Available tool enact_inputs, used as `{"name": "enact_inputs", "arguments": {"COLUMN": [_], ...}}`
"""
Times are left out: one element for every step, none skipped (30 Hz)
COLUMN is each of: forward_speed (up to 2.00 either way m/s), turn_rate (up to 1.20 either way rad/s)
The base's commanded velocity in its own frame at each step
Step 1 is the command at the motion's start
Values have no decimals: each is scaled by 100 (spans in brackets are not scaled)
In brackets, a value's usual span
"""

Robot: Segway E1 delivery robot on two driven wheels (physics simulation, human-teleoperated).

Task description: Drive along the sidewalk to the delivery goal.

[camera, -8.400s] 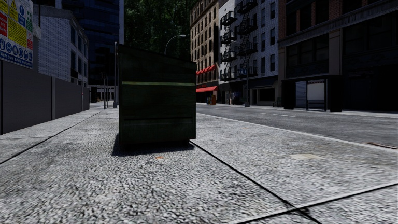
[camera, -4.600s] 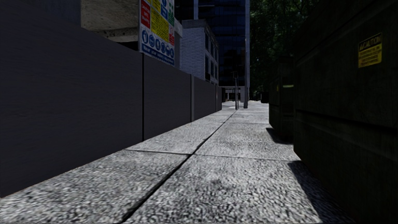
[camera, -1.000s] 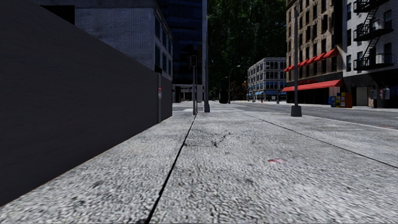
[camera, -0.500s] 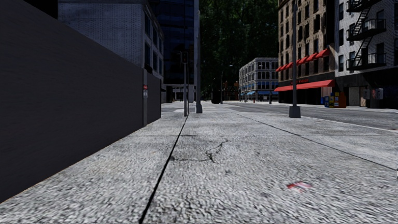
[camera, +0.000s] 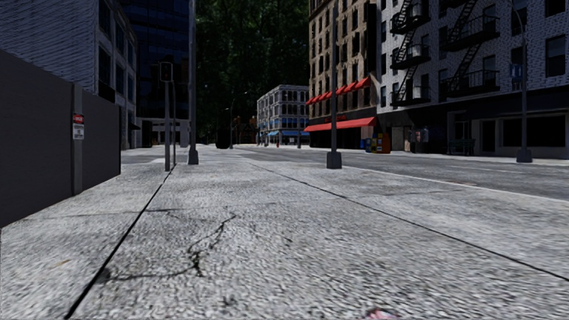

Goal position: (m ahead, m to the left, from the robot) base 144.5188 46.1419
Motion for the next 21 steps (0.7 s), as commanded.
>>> {"name": "enact_inputs", "arguments": {"forward_speed": [156,156,157,157,157,157,157,157,157,157,157,157,157,157,157,158,158,165,165,172,175], "turn_rate": [0,0,0,0,0,0,0,0,0,0,0,0,0,0,0,0,0,0,0,0,0]}}
